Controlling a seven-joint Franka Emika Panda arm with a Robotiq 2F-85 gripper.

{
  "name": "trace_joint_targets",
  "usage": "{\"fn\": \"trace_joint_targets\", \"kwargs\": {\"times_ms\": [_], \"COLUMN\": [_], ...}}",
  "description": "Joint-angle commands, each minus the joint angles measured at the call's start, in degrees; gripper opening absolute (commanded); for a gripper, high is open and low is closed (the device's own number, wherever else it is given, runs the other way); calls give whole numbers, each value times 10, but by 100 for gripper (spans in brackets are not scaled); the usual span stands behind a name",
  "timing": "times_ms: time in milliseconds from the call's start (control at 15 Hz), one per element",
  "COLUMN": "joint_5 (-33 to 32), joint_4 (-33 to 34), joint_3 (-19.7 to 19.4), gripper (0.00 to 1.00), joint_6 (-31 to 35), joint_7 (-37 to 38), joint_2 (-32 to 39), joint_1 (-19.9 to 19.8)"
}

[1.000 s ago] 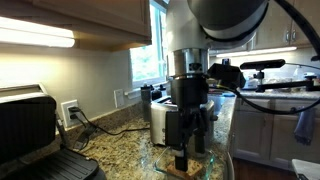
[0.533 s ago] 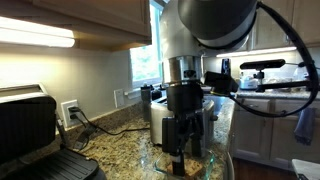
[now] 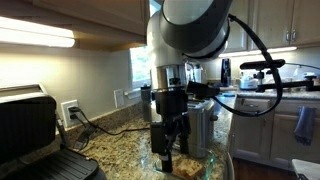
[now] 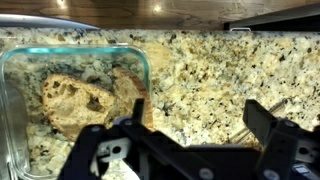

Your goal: Put a slice of bread in the toaster and push the toaster lever down

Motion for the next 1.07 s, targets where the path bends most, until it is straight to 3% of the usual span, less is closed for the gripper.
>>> {"fn": "trace_joint_targets", "kwargs": {"times_ms": [0, 1000], "joint_5": [-20, -41], "joint_4": [20, -5], "joint_3": [-2, 1], "gripper": [100, 100], "joint_6": [-7, -1], "joint_7": [-3, 18], "joint_2": [16, 11], "joint_1": [-6, -3]}}
